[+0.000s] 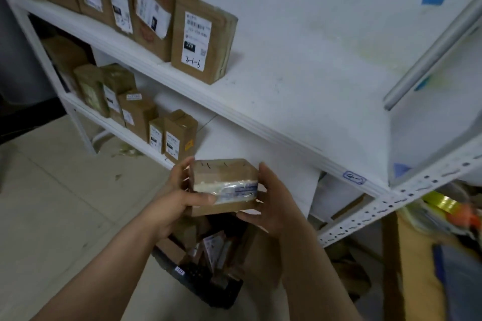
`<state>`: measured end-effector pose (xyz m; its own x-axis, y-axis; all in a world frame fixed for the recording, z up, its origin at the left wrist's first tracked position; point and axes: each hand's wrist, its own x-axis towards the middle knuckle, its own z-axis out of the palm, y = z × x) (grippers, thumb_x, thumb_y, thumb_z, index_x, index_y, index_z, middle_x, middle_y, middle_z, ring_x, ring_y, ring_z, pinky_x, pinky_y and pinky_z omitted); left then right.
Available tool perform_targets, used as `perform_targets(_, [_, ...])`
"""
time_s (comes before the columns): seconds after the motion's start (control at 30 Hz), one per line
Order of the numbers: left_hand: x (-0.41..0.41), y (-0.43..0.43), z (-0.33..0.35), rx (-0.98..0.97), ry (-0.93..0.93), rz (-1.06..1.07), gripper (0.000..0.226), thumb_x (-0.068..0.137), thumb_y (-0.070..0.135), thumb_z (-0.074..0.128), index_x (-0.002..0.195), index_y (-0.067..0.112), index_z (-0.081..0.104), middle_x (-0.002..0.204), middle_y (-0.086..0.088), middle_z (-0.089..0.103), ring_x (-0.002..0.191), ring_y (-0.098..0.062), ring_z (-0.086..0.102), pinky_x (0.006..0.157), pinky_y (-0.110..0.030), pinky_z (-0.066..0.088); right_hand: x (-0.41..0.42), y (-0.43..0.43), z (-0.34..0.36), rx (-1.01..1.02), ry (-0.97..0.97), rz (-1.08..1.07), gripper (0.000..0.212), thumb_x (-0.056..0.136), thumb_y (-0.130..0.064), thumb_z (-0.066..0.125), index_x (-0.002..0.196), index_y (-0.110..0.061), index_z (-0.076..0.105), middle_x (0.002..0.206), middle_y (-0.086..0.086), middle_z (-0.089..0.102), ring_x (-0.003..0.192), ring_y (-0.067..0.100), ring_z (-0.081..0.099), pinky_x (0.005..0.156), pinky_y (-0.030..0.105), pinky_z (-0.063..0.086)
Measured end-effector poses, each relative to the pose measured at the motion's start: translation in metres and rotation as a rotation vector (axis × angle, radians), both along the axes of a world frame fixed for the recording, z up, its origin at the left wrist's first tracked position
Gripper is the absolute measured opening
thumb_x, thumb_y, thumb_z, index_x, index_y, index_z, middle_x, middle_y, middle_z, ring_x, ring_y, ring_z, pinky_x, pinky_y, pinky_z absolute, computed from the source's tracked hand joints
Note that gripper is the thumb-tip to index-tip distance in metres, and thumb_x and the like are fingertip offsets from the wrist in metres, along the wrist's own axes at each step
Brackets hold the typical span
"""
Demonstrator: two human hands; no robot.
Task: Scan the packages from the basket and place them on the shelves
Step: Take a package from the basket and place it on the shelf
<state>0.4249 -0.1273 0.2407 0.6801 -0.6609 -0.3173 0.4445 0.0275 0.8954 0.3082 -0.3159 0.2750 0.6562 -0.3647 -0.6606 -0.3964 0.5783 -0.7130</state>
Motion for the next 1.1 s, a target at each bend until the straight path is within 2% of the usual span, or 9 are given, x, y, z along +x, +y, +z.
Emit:
perform_targets(0.1, [-0.014,0.022,0.042,-0.050,-0.325,-0.114,0.120,0.055,0.001,0.090,0.146,0.051,0.030,0.145,0.014,0.045,0.131,-0.002,0.047,0.104,-0.035,0.048,-0.016,0.024,0.038,-0.025,-0.068,0.025,0.059,0.083,-0.067,0.066,0.122,-0.023,0.070,0.118,0.011,0.073,0.108,0.031,0.070,0.092,0.052,0.057])
perform_targets(0.2, [-0.020,0.041,0.072,-0.055,-0.553,-0.229,0.123,0.066,-0.006,0.088,0.147,0.058,0.020,0.152,0.019,0.035,0.137,0.009,0.035,0.110,-0.029,0.043,-0.031,0.047,0.064,-0.084,-0.182,0.007,0.054,0.083,-0.055,0.072,0.124,-0.019,0.069,0.108,0.008,0.074,0.102,0.027,0.069,0.084,0.044,0.058])
perform_targets(0.33, [-0.024,0.065,0.093,-0.217,-0.314,-0.297,0.130,0.049,0.021,0.100,0.142,0.069,0.022,0.153,0.009,0.041,0.141,-0.014,0.043,0.112,-0.047,0.041,-0.054,0.063,0.080,-0.226,-0.474,0.004,0.060,0.081,-0.036,0.079,0.136,-0.025,0.057,0.128,0.014,0.064,0.112,0.032,0.064,0.088,0.047,0.056])
perform_targets(0.43, [-0.030,0.068,0.101,-0.297,-0.116,-0.305,0.133,0.038,0.037,0.103,0.148,0.055,0.029,0.138,-0.002,0.061,0.123,-0.029,0.062,0.100,-0.052,0.049,-0.072,0.072,0.094,-0.303,-0.640,0.094,0.076,0.080,-0.021,0.077,0.147,-0.016,0.043,0.136,0.022,0.055,0.119,0.039,0.057,0.092,0.051,0.052])
perform_targets(0.57, [-0.044,0.065,0.114,-0.247,-0.288,-0.306,0.108,0.038,0.029,0.102,0.134,0.037,0.054,0.129,-0.006,0.065,0.122,-0.026,0.062,0.096,-0.042,0.055,-0.095,0.080,0.108,-0.365,-0.730,0.210,0.082,0.082,-0.007,0.068,0.155,-0.023,0.035,0.149,0.024,0.044,0.132,0.045,0.045,0.106,0.067,0.038])
perform_targets(0.7, [-0.049,0.060,0.129,-0.232,-0.444,-0.311,0.110,0.045,0.017,0.095,0.138,0.049,0.044,0.136,0.005,0.059,0.126,-0.017,0.058,0.098,-0.045,0.055,-0.110,0.087,0.132,-0.425,-0.647,0.156,0.078,0.078,-0.052,0.078,0.148,-0.036,0.046,0.147,0.010,0.054,0.135,0.039,0.049,0.105,0.072,0.039])
perform_targets(0.77, [-0.053,0.054,0.135,-0.215,-0.510,-0.332,0.113,0.050,0.009,0.093,0.138,0.053,0.038,0.131,0.012,0.061,0.125,-0.011,0.058,0.100,-0.047,0.054,-0.114,0.087,0.139,-0.445,-0.575,0.109,0.068,0.077,-0.060,0.076,0.137,-0.033,0.057,0.137,0.009,0.063,0.127,0.039,0.056,0.103,0.069,0.043])
perform_targets(0.93, [-0.074,0.032,0.147,-0.230,-0.560,-0.347,0.115,0.071,-0.016,0.079,0.144,0.057,0.027,0.138,0.018,0.054,0.122,-0.003,0.058,0.100,-0.037,0.054,-0.126,0.068,0.146,-0.481,-0.528,0.039,0.054,0.089,-0.032,0.060,0.141,-0.023,0.048,0.133,0.013,0.065,0.126,0.044,0.057,0.103,0.066,0.045])
perform_targets(1.1, [-0.098,-0.002,0.149,-0.294,-0.386,-0.342,0.128,0.059,0.006,0.094,0.149,0.057,0.018,0.127,0.006,0.064,0.121,-0.018,0.063,0.103,-0.048,0.051,-0.149,0.038,0.146,-0.429,-0.633,-0.030,0.063,0.080,-0.015,0.068,0.138,-0.016,0.043,0.135,0.019,0.062,0.122,0.049,0.059,0.096,0.058,0.053])
